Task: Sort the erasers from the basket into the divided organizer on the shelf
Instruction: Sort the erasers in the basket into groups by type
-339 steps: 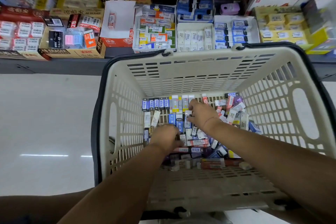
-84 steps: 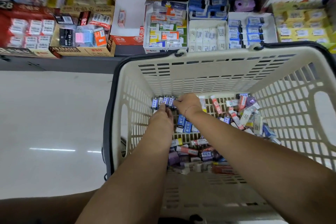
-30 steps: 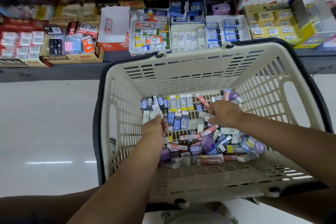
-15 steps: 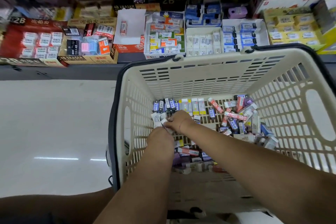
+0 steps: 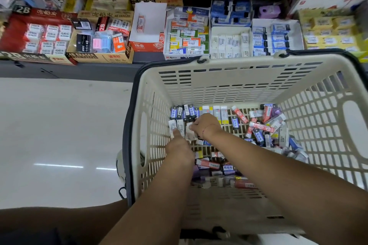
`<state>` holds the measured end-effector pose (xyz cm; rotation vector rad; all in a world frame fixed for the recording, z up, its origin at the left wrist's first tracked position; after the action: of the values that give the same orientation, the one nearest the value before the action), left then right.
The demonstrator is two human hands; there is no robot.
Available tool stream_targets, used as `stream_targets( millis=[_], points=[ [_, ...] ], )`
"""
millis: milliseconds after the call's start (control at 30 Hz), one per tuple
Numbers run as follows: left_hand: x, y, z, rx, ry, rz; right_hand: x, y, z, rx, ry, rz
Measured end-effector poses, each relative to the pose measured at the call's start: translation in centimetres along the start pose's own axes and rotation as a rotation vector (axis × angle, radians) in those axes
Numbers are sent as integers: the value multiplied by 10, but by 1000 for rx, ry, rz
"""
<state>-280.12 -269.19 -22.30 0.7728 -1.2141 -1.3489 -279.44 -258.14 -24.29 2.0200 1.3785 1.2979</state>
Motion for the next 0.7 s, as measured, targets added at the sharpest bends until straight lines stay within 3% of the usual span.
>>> stream_targets(
  millis=[233, 367, 467, 567, 700],
  points=[
    [5, -6, 6, -6, -5, 40, -11, 3, -5, 46, 50, 44],
    [0, -11, 2, -87, -134, 30, 6, 13, -6, 147, -5, -70],
    [-15, -4, -1, -386, -489, 1, 52, 22, 4, 251, 24, -148],
    [-33, 17, -6, -670, -952, -179, 92, 28, 34, 253, 189, -300],
    [-44, 16, -23, -841, -1432, -322, 100, 36, 78, 231, 480, -356]
  ],
)
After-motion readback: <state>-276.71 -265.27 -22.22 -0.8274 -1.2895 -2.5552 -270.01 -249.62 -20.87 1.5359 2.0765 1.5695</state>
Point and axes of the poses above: each hand's wrist, its own y-axis away from the middle knuckle, its own x-axis out of the back of the hand, z = x × y, the point moved 3 cm from there along -y, towards the middle knuckle, and after that the axes turned 10 degrees about -y, right-handed, at the moved point
